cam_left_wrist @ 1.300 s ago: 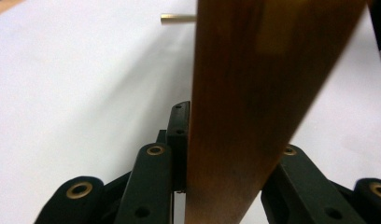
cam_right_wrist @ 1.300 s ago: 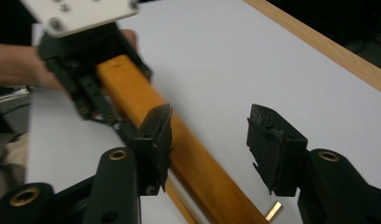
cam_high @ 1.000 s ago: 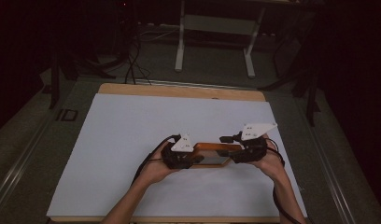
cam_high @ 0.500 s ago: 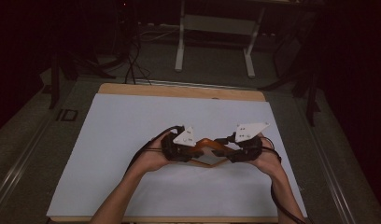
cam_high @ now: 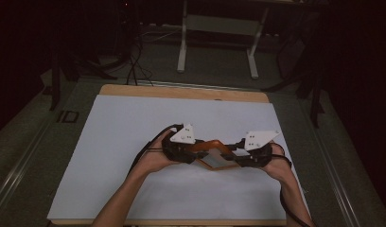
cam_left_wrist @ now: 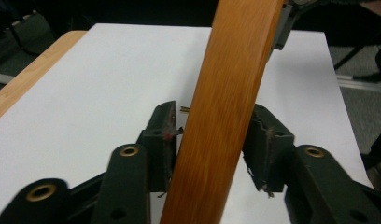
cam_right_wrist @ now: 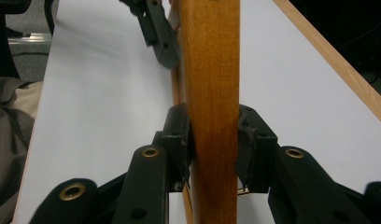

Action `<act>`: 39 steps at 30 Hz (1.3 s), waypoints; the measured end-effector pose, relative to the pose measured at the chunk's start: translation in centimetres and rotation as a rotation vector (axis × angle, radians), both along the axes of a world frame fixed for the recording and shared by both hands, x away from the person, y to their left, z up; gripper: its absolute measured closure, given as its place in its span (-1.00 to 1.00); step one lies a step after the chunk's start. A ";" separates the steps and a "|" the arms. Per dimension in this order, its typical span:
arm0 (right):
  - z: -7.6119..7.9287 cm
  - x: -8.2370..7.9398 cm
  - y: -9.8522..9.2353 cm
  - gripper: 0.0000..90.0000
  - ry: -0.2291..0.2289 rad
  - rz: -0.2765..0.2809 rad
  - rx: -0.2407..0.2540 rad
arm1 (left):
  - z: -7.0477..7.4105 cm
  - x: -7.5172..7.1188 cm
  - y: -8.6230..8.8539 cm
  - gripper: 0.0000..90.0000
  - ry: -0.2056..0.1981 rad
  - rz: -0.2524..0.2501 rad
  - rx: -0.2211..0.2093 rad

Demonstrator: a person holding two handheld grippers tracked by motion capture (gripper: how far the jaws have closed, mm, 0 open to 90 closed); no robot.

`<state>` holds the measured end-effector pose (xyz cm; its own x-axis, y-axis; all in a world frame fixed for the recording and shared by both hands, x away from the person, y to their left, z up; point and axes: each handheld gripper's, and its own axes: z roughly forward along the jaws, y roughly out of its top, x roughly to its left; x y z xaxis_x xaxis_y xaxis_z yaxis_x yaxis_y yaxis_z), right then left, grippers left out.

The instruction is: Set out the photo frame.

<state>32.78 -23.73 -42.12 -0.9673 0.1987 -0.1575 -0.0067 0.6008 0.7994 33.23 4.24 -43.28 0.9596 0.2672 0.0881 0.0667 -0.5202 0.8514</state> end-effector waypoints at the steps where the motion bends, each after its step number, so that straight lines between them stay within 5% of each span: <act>1: -0.1 0.0 -0.2 0.52 0.000 -0.003 0.005 | -0.1 0.1 0.2 0.21 0.001 0.010 -0.005; 11: -0.7 -0.1 -1.6 0.53 0.013 -0.038 0.046 | -2.9 1.1 2.0 0.01 0.093 0.095 -0.137; 23: -1.4 -0.2 -2.8 0.53 0.033 -0.078 0.093 | -6.6 1.4 -1.8 0.20 0.148 0.082 -0.107; 39: -1.7 0.2 -3.5 0.50 0.056 -0.150 0.090 | -5.9 1.8 -1.9 0.41 0.201 0.039 -0.103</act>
